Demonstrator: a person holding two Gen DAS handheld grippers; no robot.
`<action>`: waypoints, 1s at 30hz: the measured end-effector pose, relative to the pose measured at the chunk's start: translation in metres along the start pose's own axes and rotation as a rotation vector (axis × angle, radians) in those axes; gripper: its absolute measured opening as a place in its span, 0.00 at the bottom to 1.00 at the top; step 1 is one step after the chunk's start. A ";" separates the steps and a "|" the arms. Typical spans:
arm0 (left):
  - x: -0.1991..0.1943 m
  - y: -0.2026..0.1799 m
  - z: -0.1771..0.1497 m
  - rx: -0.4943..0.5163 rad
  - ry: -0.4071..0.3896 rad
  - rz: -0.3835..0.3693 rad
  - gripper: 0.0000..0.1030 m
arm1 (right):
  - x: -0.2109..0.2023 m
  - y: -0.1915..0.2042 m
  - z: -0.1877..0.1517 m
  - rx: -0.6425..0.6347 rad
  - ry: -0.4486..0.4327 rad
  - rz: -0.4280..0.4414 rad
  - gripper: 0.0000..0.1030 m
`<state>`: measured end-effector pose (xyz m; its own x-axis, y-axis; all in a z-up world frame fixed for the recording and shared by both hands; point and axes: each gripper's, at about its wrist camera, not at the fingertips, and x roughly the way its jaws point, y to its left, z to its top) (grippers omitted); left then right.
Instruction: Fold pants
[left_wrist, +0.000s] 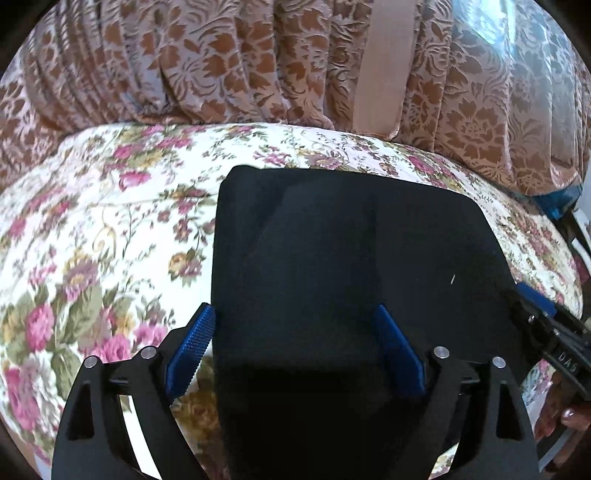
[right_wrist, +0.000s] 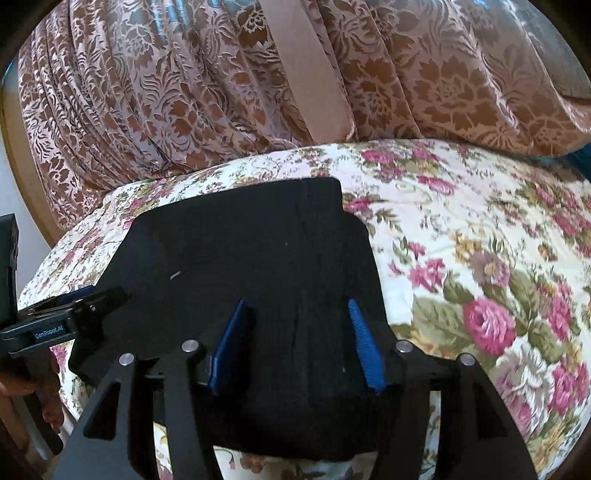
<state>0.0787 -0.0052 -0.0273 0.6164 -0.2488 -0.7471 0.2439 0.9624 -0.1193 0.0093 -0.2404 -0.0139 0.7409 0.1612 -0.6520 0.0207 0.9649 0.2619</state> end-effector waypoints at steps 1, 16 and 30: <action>-0.001 0.001 -0.002 -0.004 0.003 -0.003 0.84 | -0.001 0.000 -0.001 0.009 0.000 0.005 0.55; -0.012 0.012 -0.021 -0.113 0.030 -0.080 0.84 | -0.008 -0.001 -0.008 0.035 0.013 0.037 0.64; -0.021 0.023 -0.036 -0.161 0.038 -0.201 0.84 | -0.014 -0.004 -0.012 0.075 0.017 0.076 0.74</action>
<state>0.0450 0.0263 -0.0380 0.5385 -0.4358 -0.7212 0.2350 0.8996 -0.3682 -0.0095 -0.2436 -0.0143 0.7306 0.2370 -0.6403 0.0156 0.9318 0.3627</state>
